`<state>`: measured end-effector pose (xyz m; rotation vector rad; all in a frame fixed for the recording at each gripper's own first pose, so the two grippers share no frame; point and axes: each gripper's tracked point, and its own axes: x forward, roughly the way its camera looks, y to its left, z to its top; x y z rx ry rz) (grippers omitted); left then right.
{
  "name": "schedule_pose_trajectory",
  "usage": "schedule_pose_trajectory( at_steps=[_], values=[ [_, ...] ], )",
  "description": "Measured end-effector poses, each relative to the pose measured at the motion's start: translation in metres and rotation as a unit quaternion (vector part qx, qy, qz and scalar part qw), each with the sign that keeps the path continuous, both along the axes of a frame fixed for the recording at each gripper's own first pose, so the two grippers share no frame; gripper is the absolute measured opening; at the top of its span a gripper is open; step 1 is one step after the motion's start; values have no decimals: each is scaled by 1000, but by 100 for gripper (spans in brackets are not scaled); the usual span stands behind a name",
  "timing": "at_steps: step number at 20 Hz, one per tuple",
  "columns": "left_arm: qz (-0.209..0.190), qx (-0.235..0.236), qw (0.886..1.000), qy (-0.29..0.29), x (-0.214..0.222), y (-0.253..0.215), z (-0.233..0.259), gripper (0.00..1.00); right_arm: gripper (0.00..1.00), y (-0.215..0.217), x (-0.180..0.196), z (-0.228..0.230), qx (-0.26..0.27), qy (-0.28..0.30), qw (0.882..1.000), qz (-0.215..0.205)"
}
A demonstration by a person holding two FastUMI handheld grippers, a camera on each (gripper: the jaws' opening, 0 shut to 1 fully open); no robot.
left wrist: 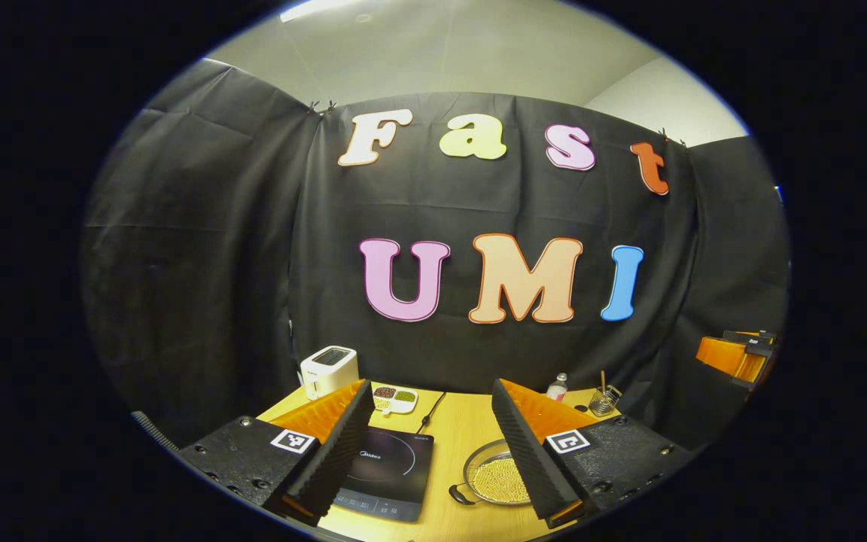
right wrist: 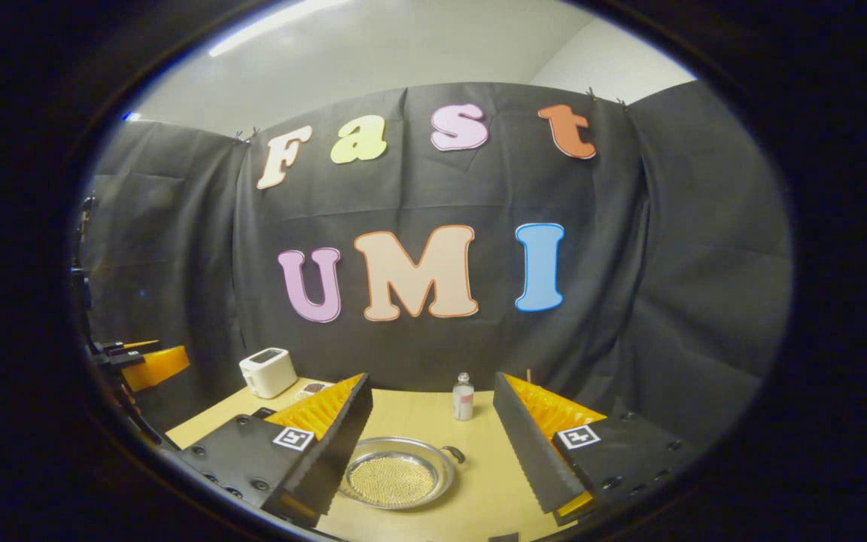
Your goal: First push the handle of the pot to place it horizontally, then grasp the pot with both hands and set it on the induction cooktop.
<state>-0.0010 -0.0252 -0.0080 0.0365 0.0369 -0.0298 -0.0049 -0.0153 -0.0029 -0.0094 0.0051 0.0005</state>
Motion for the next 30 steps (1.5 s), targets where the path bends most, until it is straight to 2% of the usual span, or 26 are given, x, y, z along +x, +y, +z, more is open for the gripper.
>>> schedule_pose_trajectory(
  at_steps=[10,21,23,26,29,30],
  values=[
    [-5,1,1000,1,-3,-4,-2,92,99,-6,-4,1,3,-3,1000,-8],
    [4,-3,1000,3,-11,-5,-4,92,98,-9,-9,-1,12,-1,1000,3],
    [8,-3,1000,6,-13,-6,-7,92,92,-10,-9,-3,12,0,1000,9],
    [14,-1,1000,9,-16,-9,-10,92,58,-14,-4,-5,14,-1,1000,11],
    [20,2,1000,12,-18,-15,-13,92,28,-20,-2,-9,11,3,1000,14],
    [22,3,1000,12,-18,-17,-14,96,19,-21,-1,-11,11,5,1000,18]
  ],
)
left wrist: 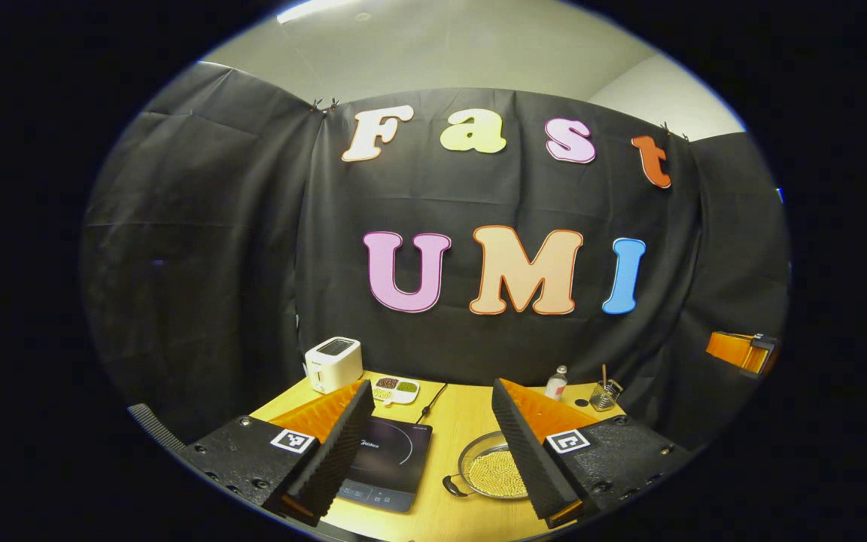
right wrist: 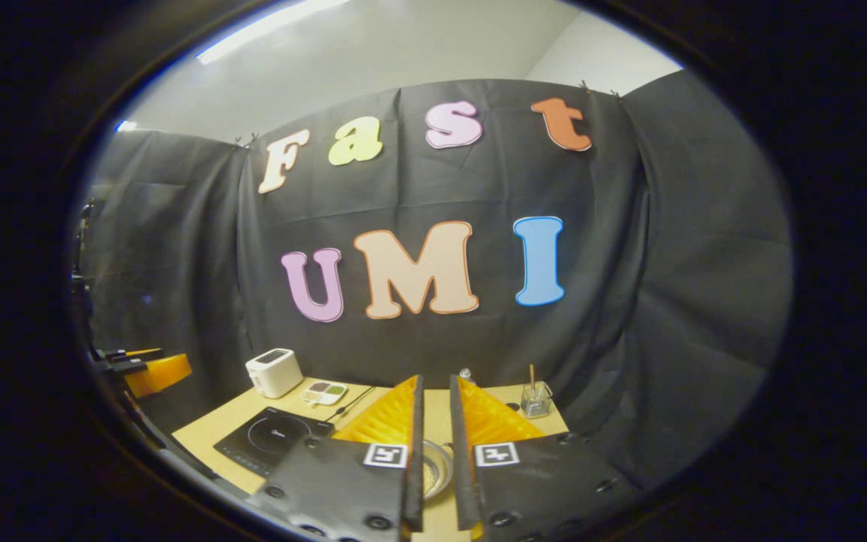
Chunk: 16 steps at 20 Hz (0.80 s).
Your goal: First push the handle of the pot to place it horizontally, then grasp the pot with both hands and set it on the induction cooktop.
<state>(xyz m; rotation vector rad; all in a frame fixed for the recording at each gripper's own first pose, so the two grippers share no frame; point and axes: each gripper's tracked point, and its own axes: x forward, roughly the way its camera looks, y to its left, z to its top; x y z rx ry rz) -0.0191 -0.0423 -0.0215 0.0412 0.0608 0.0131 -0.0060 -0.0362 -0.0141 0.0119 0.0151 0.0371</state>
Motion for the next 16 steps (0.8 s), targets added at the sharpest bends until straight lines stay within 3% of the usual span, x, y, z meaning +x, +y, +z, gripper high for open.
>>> schedule_pose_trajectory(
  at_steps=[2,3,5,6,9,10,11,14,15,16],
  values=[
    [3,2,1000,-3,-1,-6,1,96,0,1,1,-9,0,10,1000,12],
    [5,2,1000,-4,-1,-8,0,96,8,1,3,-13,1,15,1000,19],
    [9,2,1000,-9,-1,-12,-1,96,8,7,5,-26,4,30,999,38],
    [12,2,1000,-11,-1,-13,-1,99,0,8,7,-33,5,39,998,48],
    [22,11,1000,-15,-2,-11,-5,96,0,22,10,-65,11,78,994,77],
    [25,17,999,-15,-2,-9,-8,92,8,25,11,-78,11,95,992,84],
    [28,22,999,-14,-2,-7,-10,96,0,30,11,-92,11,112,990,90],
    [30,21,999,-10,0,2,-14,93,0,44,8,-128,8,160,982,101],
    [29,16,999,-8,2,6,-16,93,8,51,7,-141,7,174,979,103],
    [28,13,1000,-5,4,10,-20,93,8,57,5,-151,6,188,976,106]
  ],
)
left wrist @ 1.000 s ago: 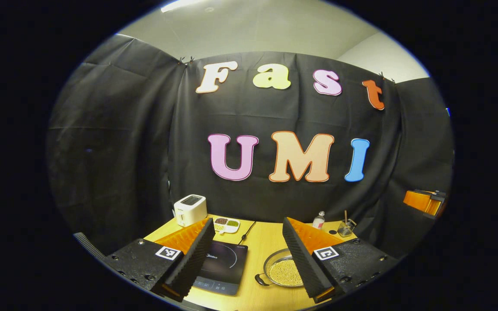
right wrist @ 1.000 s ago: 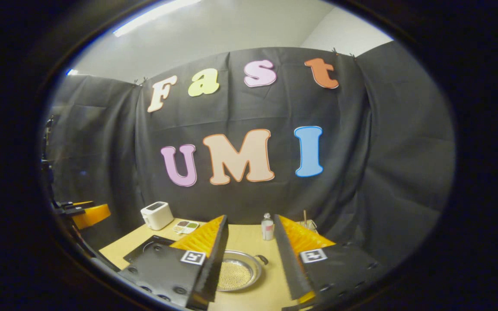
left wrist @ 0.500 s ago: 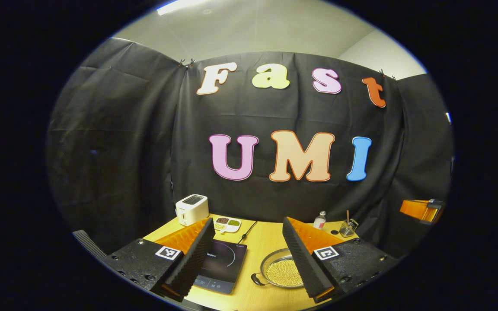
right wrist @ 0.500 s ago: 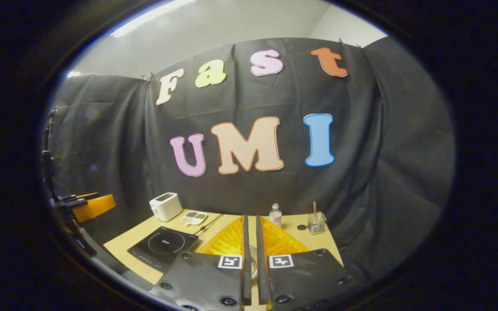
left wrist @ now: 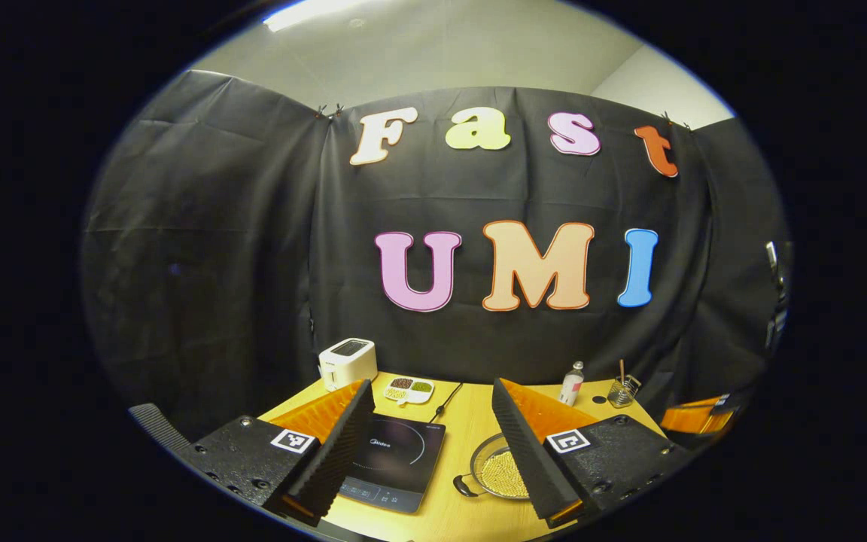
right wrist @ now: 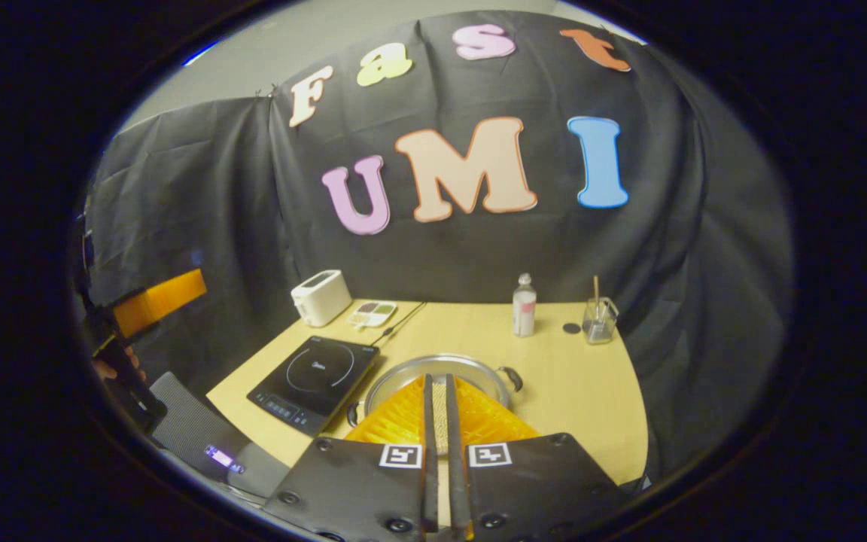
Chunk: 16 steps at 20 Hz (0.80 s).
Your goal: First push the handle of the pot to place it horizontally, then grasp the pot with both hands and set it on the induction cooktop.
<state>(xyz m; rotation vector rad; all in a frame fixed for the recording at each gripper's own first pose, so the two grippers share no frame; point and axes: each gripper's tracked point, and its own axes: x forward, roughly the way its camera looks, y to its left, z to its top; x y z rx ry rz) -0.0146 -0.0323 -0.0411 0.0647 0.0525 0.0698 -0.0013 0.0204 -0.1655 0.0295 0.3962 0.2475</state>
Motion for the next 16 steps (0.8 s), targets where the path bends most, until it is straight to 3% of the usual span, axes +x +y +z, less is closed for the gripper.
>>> schedule_pose_trajectory(
  at_steps=[8,16],
  values=[
    [-21,8,999,29,25,59,-15,96,8,62,-23,-84,-10,113,993,-15],
    [-47,5,997,57,50,115,-42,99,9,119,-36,-182,-12,263,963,-55]
  ],
)
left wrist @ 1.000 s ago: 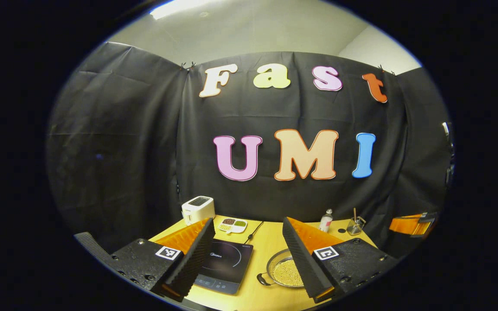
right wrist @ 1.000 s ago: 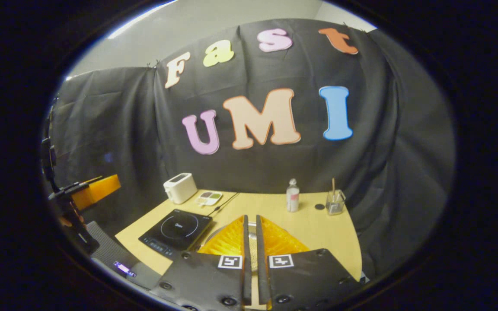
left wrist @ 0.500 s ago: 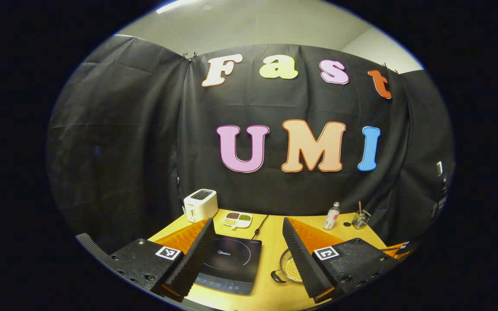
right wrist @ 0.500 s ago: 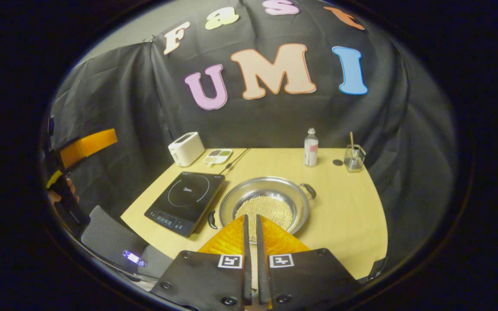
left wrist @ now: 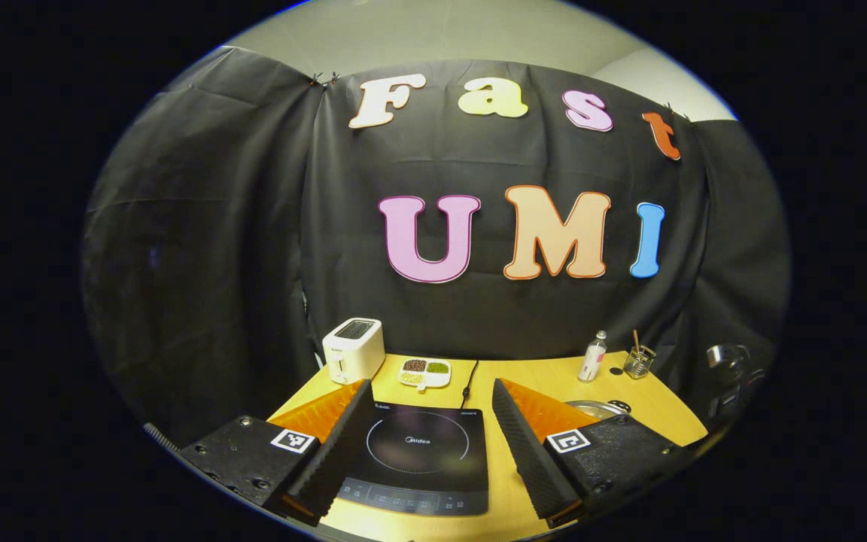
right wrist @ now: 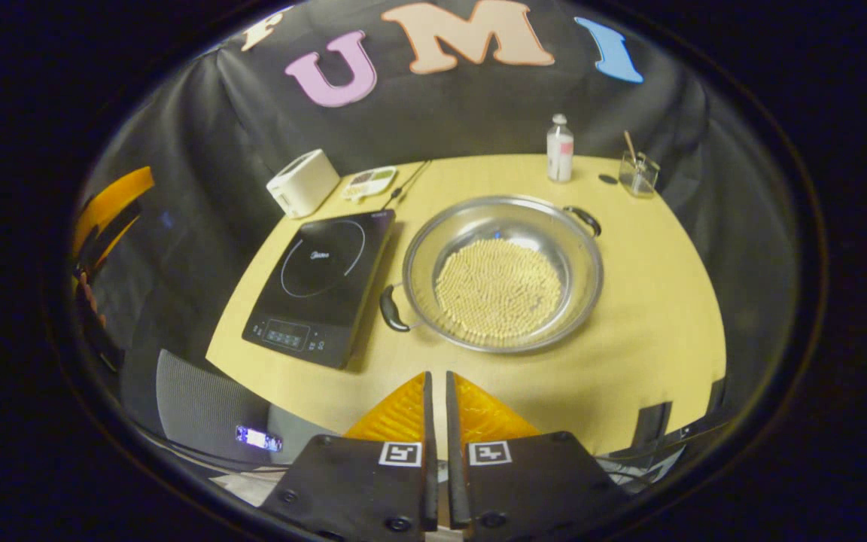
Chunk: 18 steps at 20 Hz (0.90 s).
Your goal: First push the handle of the pot to place it horizontally, then grasp the pot with both hands and set it on the induction cooktop.
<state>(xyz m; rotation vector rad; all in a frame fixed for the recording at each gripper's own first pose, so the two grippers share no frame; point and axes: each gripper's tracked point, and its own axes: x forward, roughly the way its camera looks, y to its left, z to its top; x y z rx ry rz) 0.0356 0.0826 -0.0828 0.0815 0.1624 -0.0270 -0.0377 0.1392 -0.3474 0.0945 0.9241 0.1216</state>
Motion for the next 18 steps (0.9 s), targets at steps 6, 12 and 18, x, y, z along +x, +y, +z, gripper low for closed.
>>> schedule_pose_trajectory(
  at_steps=[6,12,18],
  values=[
    [-18,-3,1000,9,21,28,-21,96,8,17,11,-54,-20,48,998,-44],
    [-43,-11,999,20,36,36,-38,94,9,19,39,-82,-36,84,993,-81],
    [-37,-16,999,32,44,57,-50,96,9,33,64,-110,-38,118,986,-113]
  ],
)
